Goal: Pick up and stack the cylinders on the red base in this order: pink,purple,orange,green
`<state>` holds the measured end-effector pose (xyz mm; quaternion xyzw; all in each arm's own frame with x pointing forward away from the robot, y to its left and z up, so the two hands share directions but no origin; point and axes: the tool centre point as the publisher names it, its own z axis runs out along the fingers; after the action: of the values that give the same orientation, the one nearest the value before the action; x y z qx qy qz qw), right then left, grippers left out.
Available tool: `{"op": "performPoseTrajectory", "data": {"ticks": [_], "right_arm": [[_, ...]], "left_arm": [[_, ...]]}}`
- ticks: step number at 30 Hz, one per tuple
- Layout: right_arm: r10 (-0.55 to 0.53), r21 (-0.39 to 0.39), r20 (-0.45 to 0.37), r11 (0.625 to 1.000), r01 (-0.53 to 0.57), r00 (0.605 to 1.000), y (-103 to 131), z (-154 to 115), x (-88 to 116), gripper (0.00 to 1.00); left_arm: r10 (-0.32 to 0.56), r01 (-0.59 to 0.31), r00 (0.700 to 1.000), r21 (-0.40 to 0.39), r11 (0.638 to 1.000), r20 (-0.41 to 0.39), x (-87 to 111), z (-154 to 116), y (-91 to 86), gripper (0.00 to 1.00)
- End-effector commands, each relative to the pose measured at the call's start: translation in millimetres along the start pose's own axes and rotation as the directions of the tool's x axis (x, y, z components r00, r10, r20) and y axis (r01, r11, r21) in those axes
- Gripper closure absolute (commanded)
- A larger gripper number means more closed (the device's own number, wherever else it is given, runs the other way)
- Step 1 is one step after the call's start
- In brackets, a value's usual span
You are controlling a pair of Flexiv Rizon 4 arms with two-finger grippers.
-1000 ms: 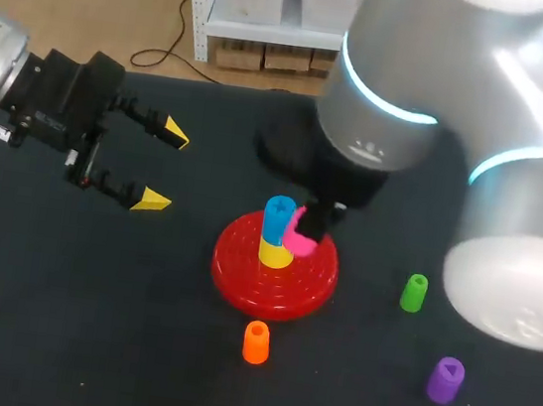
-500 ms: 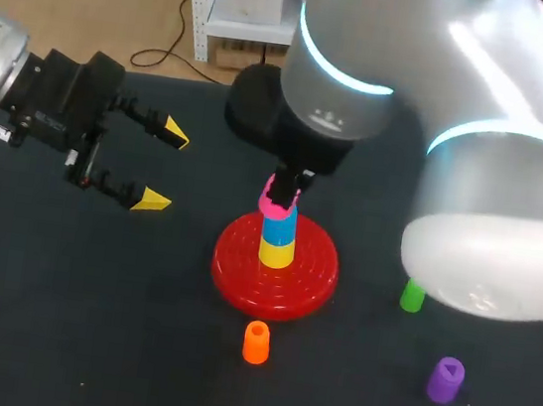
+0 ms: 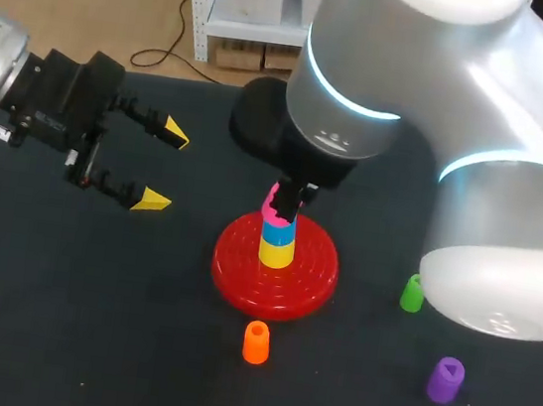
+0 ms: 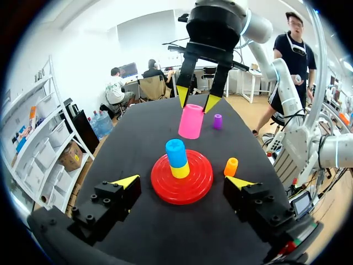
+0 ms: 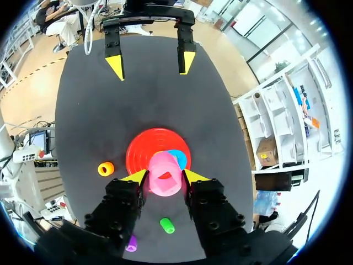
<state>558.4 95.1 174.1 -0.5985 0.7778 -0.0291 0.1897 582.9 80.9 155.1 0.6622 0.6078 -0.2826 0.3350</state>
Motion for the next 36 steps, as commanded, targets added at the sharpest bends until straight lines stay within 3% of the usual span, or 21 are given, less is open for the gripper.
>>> {"op": "performPoseTrajectory", "data": {"ticks": [1,10,17,27,36], "right_arm": [[0.002,0.005,0.004,1.000,-0.002,1.000,1,0,1,1.00],[0.002,0.005,0.004,1.000,-0.002,1.000,1,0,1,1.00],[0.034,0.014,-0.105,0.999,-0.033,0.994,-14,16,-11,1.00],[0.092,-0.037,-0.155,0.994,-0.099,0.984,-29,23,-24,1.00],[0.106,-0.043,-0.160,0.992,-0.115,0.981,-35,25,-24,1.00]], "left_arm": [[0.003,-0.003,1.000,-0.002,1.000,0.005,1.6,0,-0.3,0.00],[0.003,-0.003,1.000,-0.002,1.000,0.005,1.6,0,-0.3,0.00],[0.003,-0.003,1.000,-0.002,1.000,0.005,1.6,0,-0.3,0.00],[0.003,-0.003,1.000,-0.002,1.000,0.005,1.6,0,-0.3,0.00],[0.003,-0.003,1.000,-0.002,1.000,0.005,1.6,0,-0.3,0.00]]}}
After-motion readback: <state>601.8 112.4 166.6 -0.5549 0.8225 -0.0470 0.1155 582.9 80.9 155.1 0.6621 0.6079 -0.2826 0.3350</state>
